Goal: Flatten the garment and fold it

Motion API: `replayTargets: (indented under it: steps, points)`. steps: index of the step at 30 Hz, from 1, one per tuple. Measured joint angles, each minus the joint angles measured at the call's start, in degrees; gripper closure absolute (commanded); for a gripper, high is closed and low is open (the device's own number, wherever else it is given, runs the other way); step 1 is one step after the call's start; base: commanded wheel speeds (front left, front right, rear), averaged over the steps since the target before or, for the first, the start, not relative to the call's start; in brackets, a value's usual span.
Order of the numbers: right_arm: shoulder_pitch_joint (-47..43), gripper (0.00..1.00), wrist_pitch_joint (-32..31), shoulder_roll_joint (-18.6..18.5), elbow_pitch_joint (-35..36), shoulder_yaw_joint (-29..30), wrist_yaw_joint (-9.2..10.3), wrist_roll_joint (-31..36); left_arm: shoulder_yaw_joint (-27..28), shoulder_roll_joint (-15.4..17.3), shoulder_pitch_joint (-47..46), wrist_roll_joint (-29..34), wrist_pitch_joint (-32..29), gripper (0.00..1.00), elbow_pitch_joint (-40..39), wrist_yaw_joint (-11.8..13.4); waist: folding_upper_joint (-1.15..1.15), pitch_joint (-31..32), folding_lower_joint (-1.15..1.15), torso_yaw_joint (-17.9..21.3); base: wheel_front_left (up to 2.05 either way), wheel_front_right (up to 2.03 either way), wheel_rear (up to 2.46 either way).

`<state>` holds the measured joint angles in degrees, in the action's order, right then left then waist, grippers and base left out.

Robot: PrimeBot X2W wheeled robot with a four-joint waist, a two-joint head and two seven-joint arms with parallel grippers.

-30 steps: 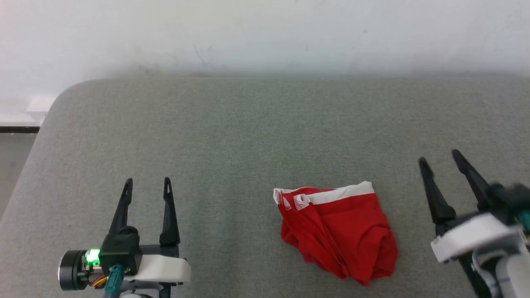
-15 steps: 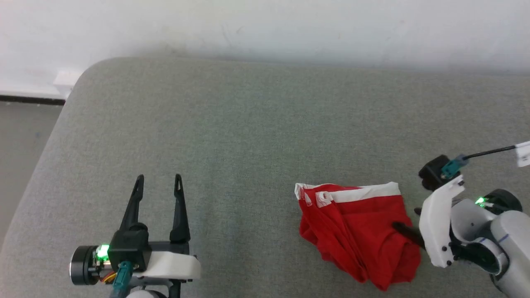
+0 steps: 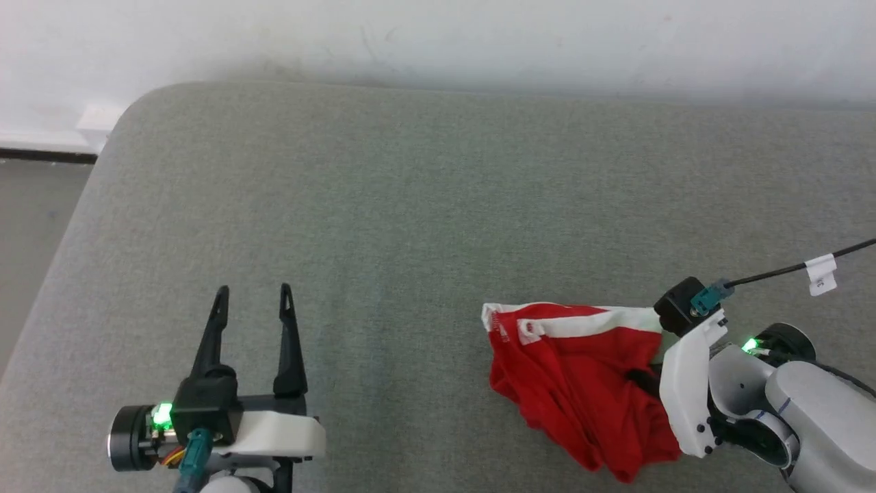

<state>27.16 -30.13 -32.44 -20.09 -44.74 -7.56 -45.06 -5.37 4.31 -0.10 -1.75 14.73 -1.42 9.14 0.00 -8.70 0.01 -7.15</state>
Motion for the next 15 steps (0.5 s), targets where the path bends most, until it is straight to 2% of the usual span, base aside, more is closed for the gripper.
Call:
replayTargets:
  steps: [4, 10, 13, 15]
  points:
    - [1.09, 1.0, 3.45, -1.47, 3.15, -1.07, -0.03, -0.22, 1.31, 0.22, 0.4, 0.02, 0.0, 0.0, -0.46, 0.08, 0.0, 0.52, 0.0, 2.26, 0.0, 0.0, 0.0]
    - [7.14, 1.0, 2.93, -7.66, 10.22, -2.16, -0.03, 0.87, 3.27, 0.78, 1.54, 0.33, 0.0, 0.0, -2.36, 0.65, 0.0, 0.32, 0.0, 7.54, 0.0, 0.0, 0.0]
    - [10.4, 1.0, 2.34, -11.12, 10.69, -2.96, -0.04, 4.24, 3.49, 0.89, 2.25, 1.35, 0.0, 0.0, -4.69, 1.72, 0.0, -0.42, 0.0, 10.78, 0.0, 0.0, 0.0]
    - [12.35, 1.0, 2.41, -12.15, 9.56, -2.7, -0.04, 5.17, 3.94, 1.41, 2.39, 1.6, 0.0, 0.0, -5.58, 2.01, 0.0, -1.2, 0.0, 13.05, 0.0, 0.0, 0.0]
